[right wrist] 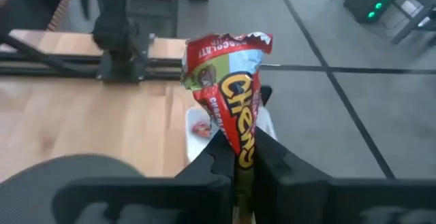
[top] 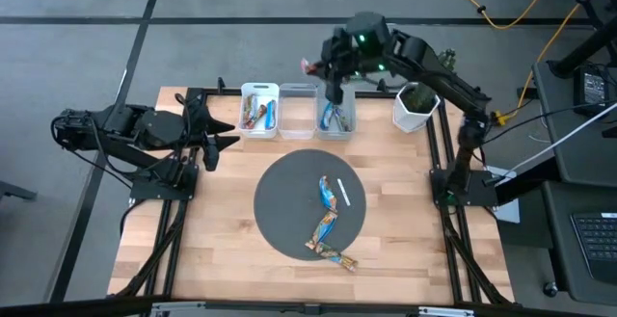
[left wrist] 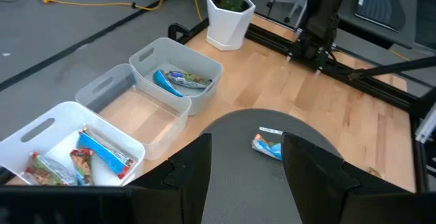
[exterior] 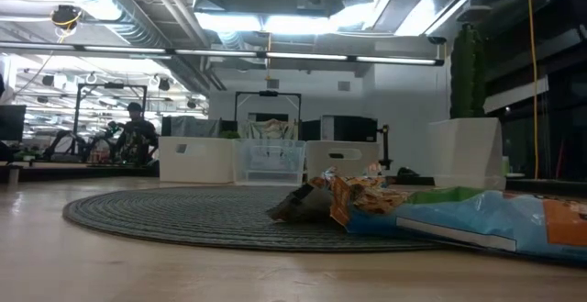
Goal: Pick and place Granola Bars by type
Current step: Put the red granola bar into the white bin
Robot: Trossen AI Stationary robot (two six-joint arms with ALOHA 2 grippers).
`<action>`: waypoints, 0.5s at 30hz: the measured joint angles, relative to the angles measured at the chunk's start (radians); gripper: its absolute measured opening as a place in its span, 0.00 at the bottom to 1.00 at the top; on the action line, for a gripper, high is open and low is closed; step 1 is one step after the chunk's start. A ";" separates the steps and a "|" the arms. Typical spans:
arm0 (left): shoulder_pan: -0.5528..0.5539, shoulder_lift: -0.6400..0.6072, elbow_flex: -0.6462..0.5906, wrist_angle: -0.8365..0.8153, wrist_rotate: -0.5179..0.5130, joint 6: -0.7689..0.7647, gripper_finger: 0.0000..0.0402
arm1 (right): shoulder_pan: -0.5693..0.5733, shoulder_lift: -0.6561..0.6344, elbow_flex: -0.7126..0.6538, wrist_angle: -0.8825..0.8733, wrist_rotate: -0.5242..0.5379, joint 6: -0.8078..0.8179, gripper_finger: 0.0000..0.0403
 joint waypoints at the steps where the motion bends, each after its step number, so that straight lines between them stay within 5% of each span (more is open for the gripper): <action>1: 0.000 0.000 0.000 0.000 -0.006 -0.001 0.42 | -0.013 0.023 0.031 -0.011 -0.012 0.000 0.06; 10: 0.000 0.000 0.000 0.000 -0.018 -0.009 0.42 | -0.047 0.134 -0.053 -0.048 -0.021 -0.028 0.06; 15: 0.000 0.000 0.000 0.000 -0.027 -0.001 0.42 | -0.049 0.205 -0.170 0.081 -0.022 -0.061 0.05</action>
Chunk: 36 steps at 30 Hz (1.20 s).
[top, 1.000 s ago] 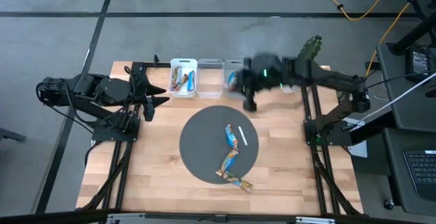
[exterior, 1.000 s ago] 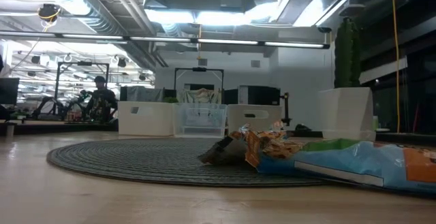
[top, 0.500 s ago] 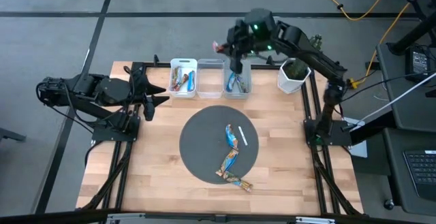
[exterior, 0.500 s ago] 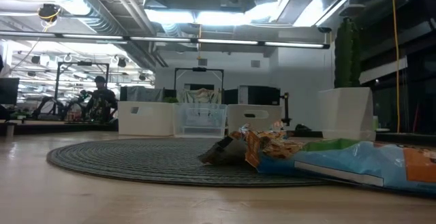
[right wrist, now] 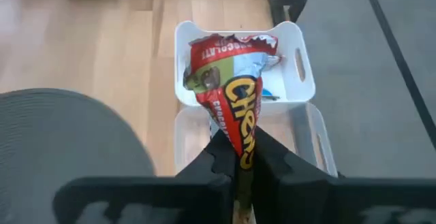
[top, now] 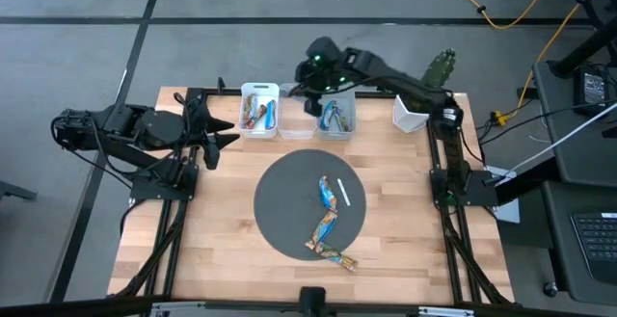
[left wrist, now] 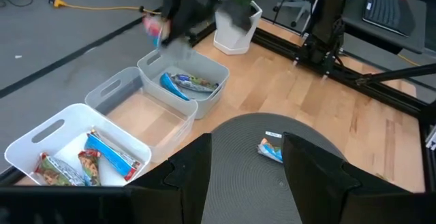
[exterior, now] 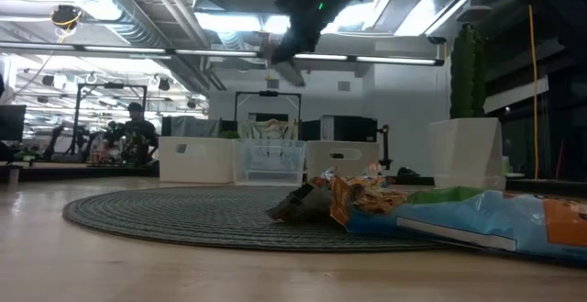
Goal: Pick and place Granola Bars by type
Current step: Put the red granola bar into the white bin, then put the yellow granola bar into the transparent bin
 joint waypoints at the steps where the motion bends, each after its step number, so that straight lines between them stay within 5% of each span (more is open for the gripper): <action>1: 0.000 0.000 0.000 0.000 0.000 0.000 0.42 | -0.003 0.016 -0.017 0.023 -0.006 -0.001 0.06; 14: 0.000 0.000 0.000 -0.003 0.009 0.001 0.42 | -0.014 0.152 -0.056 0.098 -0.041 -0.006 0.07; 29: 0.000 0.000 0.000 -0.003 0.011 0.002 0.42 | -0.017 0.106 -0.056 0.089 -0.051 0.062 0.45; 36: 0.000 0.000 0.000 -0.004 0.020 0.002 0.42 | 0.039 -0.029 -0.056 -0.061 -0.092 0.043 0.47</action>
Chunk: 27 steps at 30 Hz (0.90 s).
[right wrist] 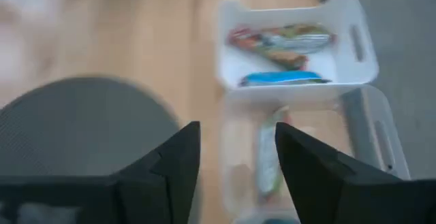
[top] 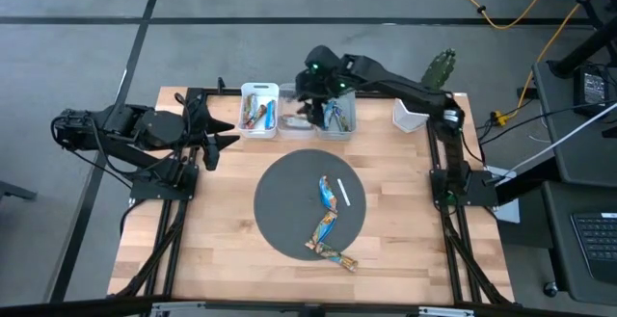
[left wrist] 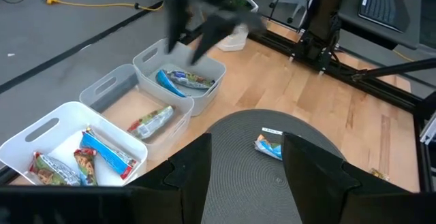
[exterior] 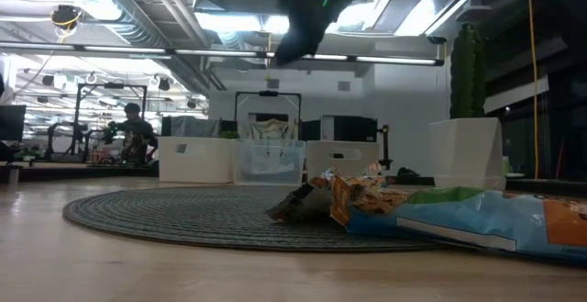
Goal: Pick and place Granola Bars by type
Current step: Put the yellow granola bar into the transparent bin
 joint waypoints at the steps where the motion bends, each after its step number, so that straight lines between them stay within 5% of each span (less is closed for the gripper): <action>1: 0.000 0.000 0.000 0.001 0.000 0.001 0.42 | 0.015 -0.024 0.001 -0.031 0.001 -0.013 0.47; 9: 0.000 0.000 0.000 0.000 0.000 0.015 0.42 | 0.201 -0.203 0.001 -0.403 -0.001 -0.046 0.38; 15: 0.000 0.000 0.000 0.000 0.000 0.035 0.42 | 0.344 -0.311 0.001 -0.469 -0.001 -0.047 0.34; 27: 0.000 0.000 0.000 -0.001 -0.001 0.035 0.42 | 0.414 -0.346 -0.080 -0.368 0.057 0.570 0.33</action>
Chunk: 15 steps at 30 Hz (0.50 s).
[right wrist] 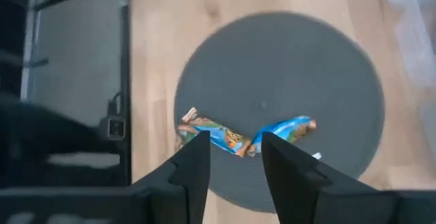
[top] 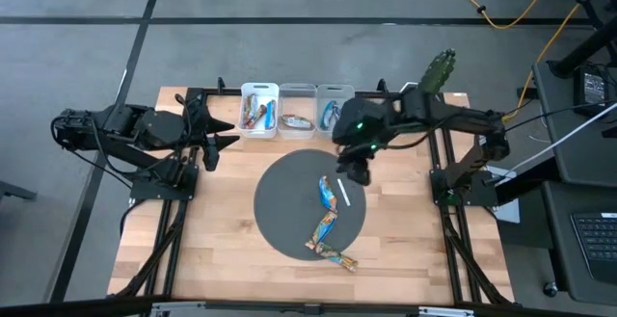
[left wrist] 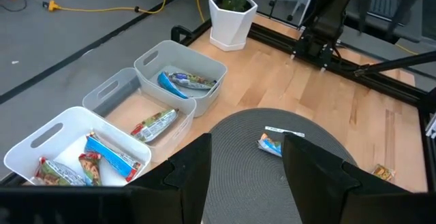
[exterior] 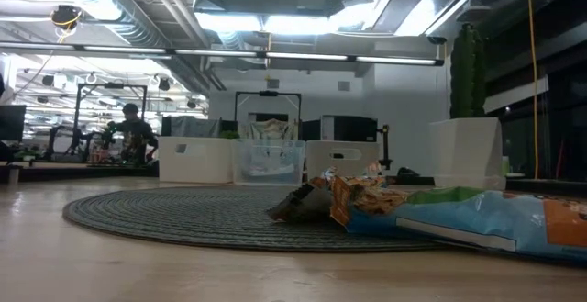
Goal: Pick and place Granola Bars by type
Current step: Put the yellow granola bar into the transparent bin
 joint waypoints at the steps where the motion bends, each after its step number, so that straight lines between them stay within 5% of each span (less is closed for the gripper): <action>1: 0.000 0.000 0.000 0.000 0.000 0.000 0.42 | 0.002 0.001 -0.035 0.026 0.020 0.025 0.33; 6: 0.000 0.000 0.000 -0.001 0.000 0.019 0.42 | 0.006 0.001 -0.277 0.213 0.150 0.106 0.33; 15: 0.000 0.000 0.000 -0.001 0.005 0.026 0.42 | -0.006 0.002 -0.729 0.648 0.233 0.353 0.42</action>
